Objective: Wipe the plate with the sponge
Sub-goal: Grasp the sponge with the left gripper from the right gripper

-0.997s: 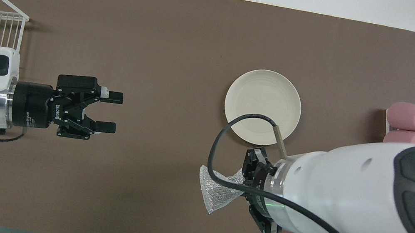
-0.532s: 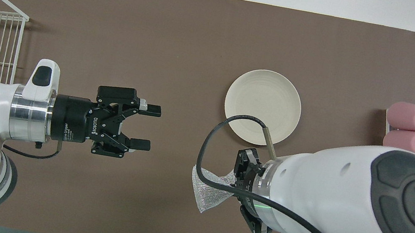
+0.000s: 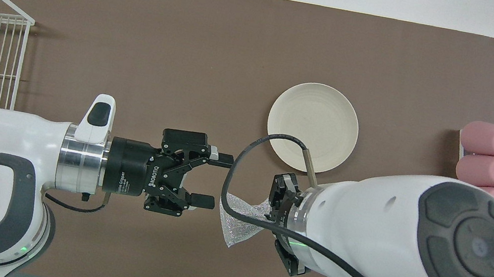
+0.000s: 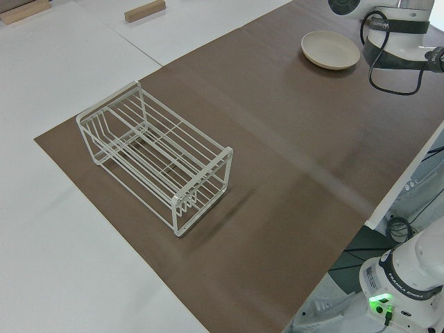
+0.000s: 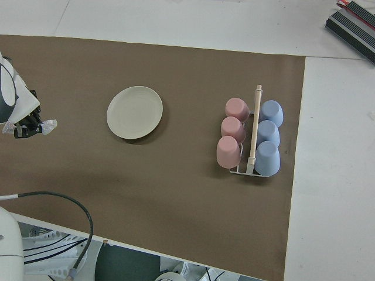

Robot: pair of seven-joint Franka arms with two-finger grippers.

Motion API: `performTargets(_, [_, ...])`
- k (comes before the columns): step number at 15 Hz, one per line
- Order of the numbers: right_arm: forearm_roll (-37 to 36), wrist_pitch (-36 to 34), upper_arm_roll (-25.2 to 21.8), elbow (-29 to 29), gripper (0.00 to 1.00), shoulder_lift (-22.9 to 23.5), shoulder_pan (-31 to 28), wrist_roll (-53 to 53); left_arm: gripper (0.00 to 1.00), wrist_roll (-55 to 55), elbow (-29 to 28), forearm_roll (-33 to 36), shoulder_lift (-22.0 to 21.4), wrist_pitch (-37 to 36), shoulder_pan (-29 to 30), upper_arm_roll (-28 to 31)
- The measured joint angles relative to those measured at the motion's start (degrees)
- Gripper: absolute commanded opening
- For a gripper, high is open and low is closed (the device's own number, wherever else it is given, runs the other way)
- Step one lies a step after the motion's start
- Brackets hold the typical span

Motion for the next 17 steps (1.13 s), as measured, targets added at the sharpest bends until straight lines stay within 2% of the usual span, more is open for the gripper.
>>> performTargets(3, [0.0,0.1,0.0,-0.2,0.00,0.1,0.1,0.0,0.81,-0.5,0.1,0.0,0.0,0.0,-1.2,-0.1])
performTargets(8, [0.0,0.1,0.0,-0.3,0.00,0.1,0.1,0.0,0.22,-1.2,0.1,0.0,0.0,-0.1,-1.7,-0.1])
performTargets(9, [0.0,0.1,0.0,-0.3,0.00,0.1,0.1,0.0,0.05,-1.3,0.1,0.0,0.0,-0.4,-1.7,-0.1])
performTargets(10, [0.0,0.1,0.0,-0.3,0.00,0.1,0.1,0.0,0.00,-1.3,0.1,0.0,0.0,-0.9,-1.7,0.0])
performTargets(14, [0.0,0.1,-0.1,-0.3,0.00,0.1,0.1,0.0,0.00,-1.6,0.1,0.0,0.0,-1.9,-1.7,0.0])
performTargets(15, [0.0,0.1,-0.1,-0.3,0.18,0.1,0.1,0.0,0.00,-1.8,0.1,0.0,0.0,-1.9,-1.7,0.0])
performTargets(16, [0.0,0.1,-0.1,-0.3,0.82,0.1,0.1,0.0,0.00,-1.9,0.1,0.0,0.0,-2.0,-1.7,0.1])
performTargets(17, [-0.1,0.1,-0.1,-0.3,1.00,0.1,0.1,0.0,0.00,-2.0,0.1,0.1,0.0,-2.0,-1.7,0.1])
